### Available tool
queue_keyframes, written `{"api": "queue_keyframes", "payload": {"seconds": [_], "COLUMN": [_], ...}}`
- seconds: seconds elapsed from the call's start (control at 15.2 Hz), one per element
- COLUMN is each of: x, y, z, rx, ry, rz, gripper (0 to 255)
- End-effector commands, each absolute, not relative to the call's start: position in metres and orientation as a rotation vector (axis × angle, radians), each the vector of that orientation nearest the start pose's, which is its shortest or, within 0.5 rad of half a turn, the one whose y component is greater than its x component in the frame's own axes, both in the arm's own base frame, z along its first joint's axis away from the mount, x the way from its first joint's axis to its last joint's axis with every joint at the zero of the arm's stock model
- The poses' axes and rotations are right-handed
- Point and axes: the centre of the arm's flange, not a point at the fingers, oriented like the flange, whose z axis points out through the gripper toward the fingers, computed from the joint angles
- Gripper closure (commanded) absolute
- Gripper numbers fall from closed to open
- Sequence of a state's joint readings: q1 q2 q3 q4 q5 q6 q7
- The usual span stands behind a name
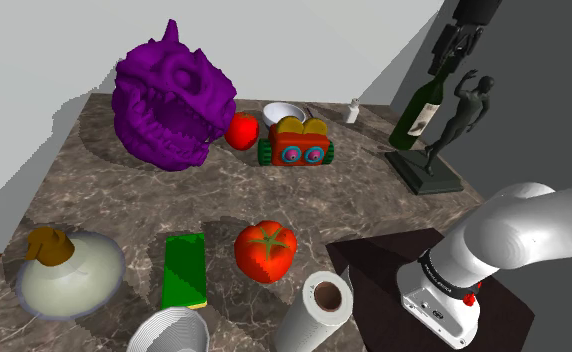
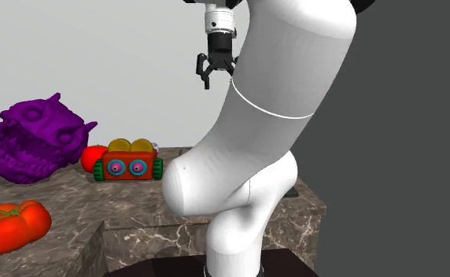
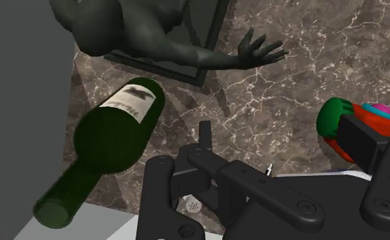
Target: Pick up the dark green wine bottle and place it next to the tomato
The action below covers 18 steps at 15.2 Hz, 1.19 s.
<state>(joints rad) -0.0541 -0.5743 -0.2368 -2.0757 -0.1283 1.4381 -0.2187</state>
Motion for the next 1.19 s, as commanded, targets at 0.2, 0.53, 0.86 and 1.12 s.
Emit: {"api": "queue_keyframes", "payload": {"seconds": [0.2, 0.53, 0.86, 1.12], "x": [0.355, 0.375, 0.390, 0.388], "y": [-0.207, -0.272, -0.319, -0.318], "z": [0.641, 0.649, 0.650, 0.629], "rx": [-3.111, -3.099, -3.090, -3.090], "ry": [0.060, 0.055, 0.052, 0.052], "rz": [0.133, 0.149, 0.161, 0.161], "gripper": [0, 0, 0, 0]}}
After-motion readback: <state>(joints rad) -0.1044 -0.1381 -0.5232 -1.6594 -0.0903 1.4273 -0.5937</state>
